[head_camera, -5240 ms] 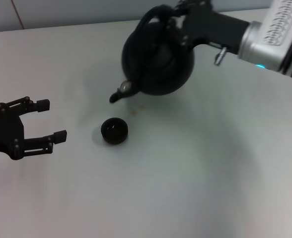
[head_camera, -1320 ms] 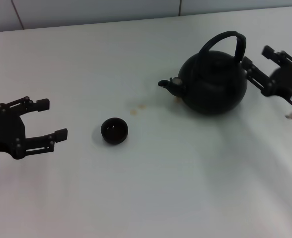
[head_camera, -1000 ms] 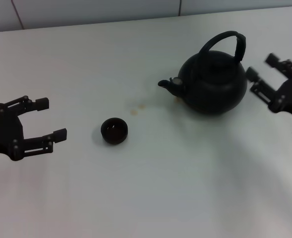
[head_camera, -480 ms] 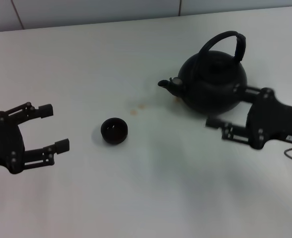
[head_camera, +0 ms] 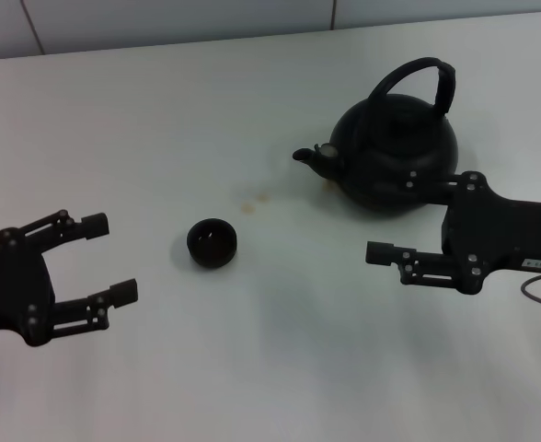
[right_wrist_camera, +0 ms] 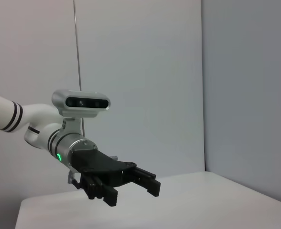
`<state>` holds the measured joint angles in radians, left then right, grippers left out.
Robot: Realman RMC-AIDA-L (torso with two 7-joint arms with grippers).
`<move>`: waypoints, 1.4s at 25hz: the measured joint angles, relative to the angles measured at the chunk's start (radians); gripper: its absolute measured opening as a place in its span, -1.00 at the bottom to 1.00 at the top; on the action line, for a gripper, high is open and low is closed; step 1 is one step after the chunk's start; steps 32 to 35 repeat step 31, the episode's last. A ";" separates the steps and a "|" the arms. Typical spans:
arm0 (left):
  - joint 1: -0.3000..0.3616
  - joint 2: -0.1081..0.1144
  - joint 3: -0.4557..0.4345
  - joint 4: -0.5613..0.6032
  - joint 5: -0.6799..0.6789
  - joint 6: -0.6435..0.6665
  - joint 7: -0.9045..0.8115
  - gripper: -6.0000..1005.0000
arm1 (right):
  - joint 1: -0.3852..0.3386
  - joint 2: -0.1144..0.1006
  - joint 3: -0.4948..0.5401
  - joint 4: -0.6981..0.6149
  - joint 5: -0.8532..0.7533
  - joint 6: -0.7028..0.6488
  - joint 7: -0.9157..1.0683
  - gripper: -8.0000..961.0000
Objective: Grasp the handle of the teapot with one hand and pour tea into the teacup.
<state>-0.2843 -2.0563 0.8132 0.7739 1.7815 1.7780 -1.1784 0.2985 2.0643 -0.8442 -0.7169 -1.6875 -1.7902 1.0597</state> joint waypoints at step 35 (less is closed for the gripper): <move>0.042 -0.002 0.000 -0.061 0.007 0.025 0.074 0.73 | -0.032 0.017 -0.015 0.014 -0.018 -0.011 -0.024 0.36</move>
